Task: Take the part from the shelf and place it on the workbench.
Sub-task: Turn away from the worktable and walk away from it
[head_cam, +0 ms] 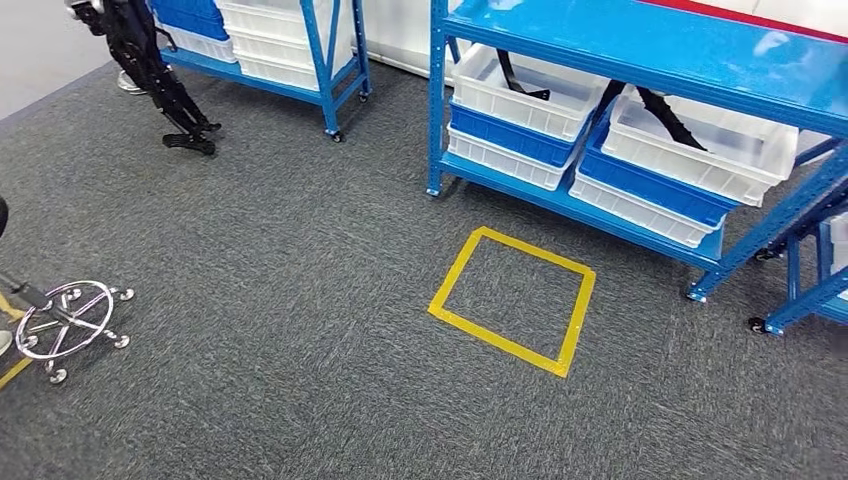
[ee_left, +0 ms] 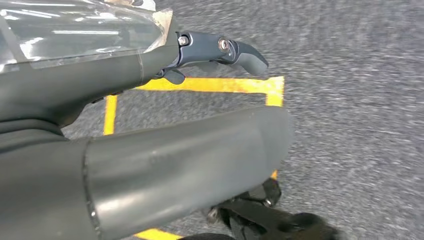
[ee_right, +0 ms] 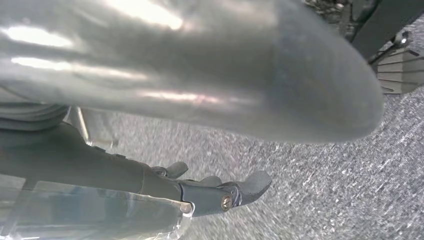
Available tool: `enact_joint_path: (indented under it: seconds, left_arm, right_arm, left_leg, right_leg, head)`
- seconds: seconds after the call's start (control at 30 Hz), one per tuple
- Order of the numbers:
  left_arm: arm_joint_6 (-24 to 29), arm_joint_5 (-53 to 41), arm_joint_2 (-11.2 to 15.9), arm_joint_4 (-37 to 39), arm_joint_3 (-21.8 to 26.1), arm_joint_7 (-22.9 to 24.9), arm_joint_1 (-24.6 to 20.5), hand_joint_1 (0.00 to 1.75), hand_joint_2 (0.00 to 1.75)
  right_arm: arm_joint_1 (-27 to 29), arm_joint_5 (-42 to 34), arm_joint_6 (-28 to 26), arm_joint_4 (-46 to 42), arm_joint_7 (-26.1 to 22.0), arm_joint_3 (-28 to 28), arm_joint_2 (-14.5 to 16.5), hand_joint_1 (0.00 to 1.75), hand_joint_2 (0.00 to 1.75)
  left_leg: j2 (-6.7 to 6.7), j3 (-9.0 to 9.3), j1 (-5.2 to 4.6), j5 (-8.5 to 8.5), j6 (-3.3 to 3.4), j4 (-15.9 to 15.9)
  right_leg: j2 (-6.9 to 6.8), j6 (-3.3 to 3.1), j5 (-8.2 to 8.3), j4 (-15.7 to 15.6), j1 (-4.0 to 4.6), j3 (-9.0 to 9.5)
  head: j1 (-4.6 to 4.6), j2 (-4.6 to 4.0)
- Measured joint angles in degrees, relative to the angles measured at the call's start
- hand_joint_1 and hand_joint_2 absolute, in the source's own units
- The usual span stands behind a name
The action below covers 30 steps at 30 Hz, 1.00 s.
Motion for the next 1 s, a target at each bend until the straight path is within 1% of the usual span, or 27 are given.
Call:
enact_joint_path:
  seconds: [0.03, 0.07, 0.1, 0.17, 0.2, 0.23, 0.3, 0.37, 0.4, 0.43, 0.47, 0.5, 0.53, 0.57, 0.6, 0.63, 0.67, 0.7, 0.73, 0.77, 0.8, 0.83, 0.87, 0.9, 0.93, 0.97, 1.0]
  left_arm:
    - [-0.28, 0.29, 0.00, 0.01, 0.09, -0.64, 0.01, 0.00, 0.00]
    - [-0.61, 0.61, -0.02, 0.01, 0.24, -1.42, 0.01, 0.00, 0.00]
    - [-0.94, 0.92, -0.07, 0.01, 0.43, -2.30, 0.00, 0.00, 0.00]
    - [-1.32, 1.27, -0.29, -0.01, 0.74, -3.90, -0.09, 0.00, 0.00]
    - [-1.37, 1.37, -0.38, -0.03, 0.82, -4.51, -0.12, 0.00, 0.00]
    - [-1.36, 1.45, -0.46, -0.04, 0.86, -4.98, -0.15, 0.00, 0.00]
    - [-1.31, 1.54, -0.50, -0.06, 0.92, -5.46, -0.12, 0.00, 0.00]
    - [-1.31, 1.59, -0.59, -0.05, 1.03, -5.61, 0.00, 0.00, 0.00]
    - [-1.31, 1.61, -0.65, -0.05, 1.08, -5.62, 0.05, 0.00, 0.00]
    - [-1.31, 1.62, -0.71, -0.05, 1.13, -5.63, 0.06, 0.00, 0.00]
    - [-1.31, 1.63, -0.79, -0.05, 1.15, -5.63, 0.07, 0.00, 0.00]
    - [-1.30, 1.62, -0.85, -0.05, 1.16, -5.64, 0.06, 0.00, 0.00]
    - [-1.29, 1.63, -0.90, -0.05, 1.19, -5.65, 0.07, 0.00, 0.00]
    - [-1.27, 1.64, -0.92, -0.05, 1.22, -5.66, 0.07, 0.00, 0.00]
    - [-1.24, 1.63, -0.93, -0.05, 1.26, -5.67, 0.05, 0.00, 0.00]
    - [-1.22, 1.65, -0.96, -0.05, 1.28, -5.70, 0.02, 0.00, 0.00]
    - [-1.31, 1.71, -0.97, -0.07, 1.30, -5.77, -0.04, 0.00, 0.00]
    - [-1.51, 1.85, -0.98, -0.08, 1.32, -5.93, -0.13, 0.00, 0.00]
    - [-1.78, 2.01, -0.99, -0.10, 1.35, -6.19, -0.20, 0.00, 0.00]
    - [-2.07, 2.15, -1.03, -0.11, 1.37, -6.47, -0.23, 0.00, 0.00]
    - [-2.24, 2.26, -1.06, -0.10, 1.40, -6.68, -0.17, 0.00, 0.00]
    - [-2.31, 2.29, -1.10, -0.07, 1.43, -6.78, -0.02, 0.00, 0.00]
    - [-2.28, 2.30, -1.14, -0.04, 1.48, -6.68, 0.16, 0.00, 0.00]
    - [-2.20, 2.29, -1.15, -0.01, 1.53, -6.36, 0.32, 0.00, 0.00]
    - [-2.07, 2.24, -1.15, 0.02, 1.56, -5.97, 0.40, 0.00, 0.00]
    - [-1.89, 2.19, -1.14, 0.02, 1.59, -5.54, 0.40, 0.00, 0.00]
    - [-1.71, 2.15, -1.11, 0.02, 1.59, -5.14, 0.35, 0.00, 0.00]
  right_arm:
    - [-0.10, 0.02, -0.01, 0.00, -0.05, 0.00, 0.00, 0.00, 0.00]
    - [-0.13, 0.03, -0.01, 0.00, -0.13, 0.00, -0.02, 0.00, 0.00]
    - [-0.11, 0.03, -0.02, 0.00, -0.22, 0.00, -0.05, 0.00, 0.00]
    - [0.21, 0.08, -0.03, 0.01, -0.44, 0.00, -0.18, 0.00, 0.00]
    - [0.34, 0.12, -0.04, 0.01, -0.57, 0.00, -0.19, 0.00, 0.00]
    - [0.42, 0.20, -0.03, 0.01, -0.68, 0.00, -0.20, 0.00, 0.00]
    - [0.33, 0.37, -0.02, 0.00, -0.85, 0.01, -0.19, 0.00, 0.00]
    - [0.25, 0.49, -0.02, 0.00, -0.92, 0.04, -0.25, 0.00, 0.00]
    - [0.29, 0.52, -0.02, 0.00, -0.92, 0.06, -0.27, 0.00, 0.00]
    - [0.35, 0.54, -0.02, 0.00, -0.92, 0.08, -0.31, 0.00, 0.00]
    - [0.39, 0.57, -0.02, 0.00, -0.93, 0.08, -0.37, 0.00, 0.00]
    - [0.39, 0.61, -0.02, 0.00, -0.94, 0.08, -0.43, 0.00, 0.00]
    - [0.31, 0.64, -0.02, 0.00, -0.95, 0.08, -0.49, 0.00, 0.00]
    - [0.21, 0.66, -0.02, 0.00, -0.96, 0.08, -0.51, 0.00, 0.00]
    - [0.15, 0.67, -0.02, 0.00, -0.96, 0.09, -0.52, 0.00, 0.00]
    - [0.14, 0.67, -0.02, 0.00, -0.97, 0.09, -0.53, 0.00, 0.00]
    - [0.16, 0.67, -0.02, 0.00, -0.98, 0.09, -0.53, 0.00, 0.00]
    - [0.22, 0.67, -0.02, 0.00, -1.03, 0.09, -0.52, 0.00, 0.00]
    - [0.24, 0.67, -0.01, 0.00, -1.08, 0.09, -0.52, 0.00, 0.00]
    - [0.24, 0.67, 0.01, 0.00, -1.18, 0.09, -0.56, 0.00, 0.00]
    - [0.21, 0.69, 0.01, 0.00, -1.33, 0.09, -0.58, 0.00, 0.00]
    - [0.16, 0.85, -0.07, 0.00, -1.48, 0.11, -0.62, 0.00, 0.00]
    - [0.12, 1.19, -0.32, 0.00, -1.61, 0.16, -0.65, 0.00, 0.00]
    - [0.12, 1.70, -0.73, 0.00, -1.67, 0.31, -0.66, 0.00, 0.00]
    - [0.13, 2.26, -1.20, 0.00, -1.64, 0.49, -0.67, 0.00, 0.00]
    - [0.13, 2.73, -1.62, 0.00, -1.56, 0.69, -0.67, 0.00, 0.00]
    - [0.09, 3.04, -1.88, 0.00, -1.45, 0.89, -0.67, 0.00, 0.00]
  left_leg:
    - [-1.15, 1.15, 0.19, 1.20, 0.05, -3.01]
    - [-2.00, 1.80, 0.22, 1.63, 0.18, -4.81]
    - [-2.28, 2.04, 0.10, 1.50, 0.46, -5.51]
    - [-1.04, 2.27, -0.11, 1.62, 1.35, -5.91]
    - [-0.43, 2.46, -0.14, 1.79, 1.84, -6.10]
    - [0.27, 2.60, -0.11, 1.96, 2.27, -6.30]
    - [1.78, 2.70, -0.28, 2.04, 2.73, -6.43]
    - [3.42, 2.68, -0.44, 1.95, 2.86, -6.42]
    - [4.16, 2.71, -0.46, 1.87, 2.87, -6.41]
    - [4.82, 2.79, -0.44, 1.76, 2.82, -6.40]
    - [5.43, 2.94, -0.40, 1.62, 2.68, -6.39]
    - [6.00, 3.14, -0.46, 1.45, 2.47, -6.38]
    - [6.53, 3.35, -0.61, 1.18, 2.13, -6.35]
    - [7.04, 3.57, -0.79, 0.95, 1.79, -6.35]
    - [7.56, 3.82, -0.96, 0.75, 1.50, -6.41]
    - [8.11, 4.10, -1.02, 0.59, 1.21, -6.57]
    - [8.52, 4.31, -0.95, 0.41, 0.91, -6.69]
    - [7.90, 4.37, -0.81, -0.05, 0.56, -6.37]
    - [6.69, 3.93, -0.66, -1.02, 0.26, -5.15]
    - [5.12, 2.82, -0.54, -2.60, 0.01, -2.62]
    - [3.49, 1.13, -0.47, -4.49, -0.09, 1.01]
    - [2.72, -0.93, -0.45, -6.25, -0.10, 5.04]
    - [2.36, -2.73, -0.45, -7.26, -0.11, 8.33]
    - [2.21, -3.77, -0.44, -7.08, -0.09, 9.77]
    - [2.14, -3.82, -0.42, -5.78, -0.05, 9.09]
    - [2.11, -2.86, -0.38, -3.67, 0.03, 6.35]
    - [2.01, -1.27, -0.27, -1.31, 0.13, 2.40]
  right_leg:
    - [0.68, 0.24, -0.05, 0.17, 0.14, -0.13]
    - [1.29, 0.58, -0.06, 0.29, 0.26, -0.48]
    - [1.91, 1.03, -0.02, 0.34, 0.30, -0.88]
    - [2.61, 1.82, 0.13, 0.35, 0.14, -1.51]
    - [1.79, 2.04, -0.13, 0.88, 0.16, -1.82]
    - [0.43, 2.02, -0.93, 2.39, 0.26, -2.57]
    - [-2.62, 1.60, -3.86, 8.65, 0.36, -5.66]
    - [-3.53, 1.57, -6.16, 15.25, 0.22, -8.95]
    - [-3.71, 1.91, -6.13, 16.13, 0.09, -9.38]
    - [-4.00, 2.42, -5.27, 14.70, -0.04, -8.64]
    - [-4.64, 2.96, -3.83, 11.21, -0.15, -6.82]
    - [-5.96, 3.30, -2.39, 7.04, -0.20, -4.71]
    - [-7.25, 3.34, -1.23, 3.63, -0.08, -2.85]
    - [-8.15, 3.09, -0.58, 1.50, 0.08, -1.69]
    - [-8.54, 2.70, -0.39, 0.81, 0.27, -1.34]
    - [-8.04, 2.32, -0.32, 0.84, 0.46, -1.44]
    - [-7.29, 1.91, -0.25, 0.76, 0.19, -1.41]
    - [-6.66, 1.57, -0.19, 0.61, -0.09, -1.32]
    - [-6.03, 1.19, -0.14, 0.47, -0.40, -1.18]
    - [-5.44, 0.74, -0.05, 0.34, -0.74, -0.93]
    - [-4.96, 0.42, -0.06, 0.33, -0.71, -0.94]
    - [-4.44, 0.15, -0.07, 0.33, -0.64, -0.97]
    - [-3.92, -0.04, -0.06, 0.35, -0.55, -0.97]
    - [-3.44, -0.07, -0.09, 0.37, -0.48, -0.91]
    - [-2.96, -0.07, -0.10, 0.39, -0.45, -0.80]
    - [-2.60, -0.05, -0.12, 0.41, -0.45, -0.67]
    - [-2.31, 0.03, -0.16, 0.44, -0.45, -0.56]
  head:
    - [0.03, 0.01]
    - [0.06, 0.01]
    - [0.07, 0.01]
    - [0.06, 0.00]
    - [0.10, 0.00]
    - [0.21, 0.00]
    - [0.38, 0.00]
    - [0.43, 0.00]
    - [0.44, 0.00]
    - [0.45, 0.00]
    - [0.45, 0.00]
    - [0.51, 0.00]
    - [0.53, 0.00]
    - [0.49, 0.00]
    - [0.46, 0.00]
    - [0.39, 0.01]
    - [0.31, 0.01]
    - [0.25, 0.01]
    - [0.10, 0.02]
    - [-0.04, 0.01]
    - [-0.14, 0.01]
    - [-0.22, 0.01]
    - [-0.23, 0.00]
    - [-0.26, 0.00]
    - [-0.28, 0.00]
    - [-0.29, 0.00]
    - [-0.31, 0.00]
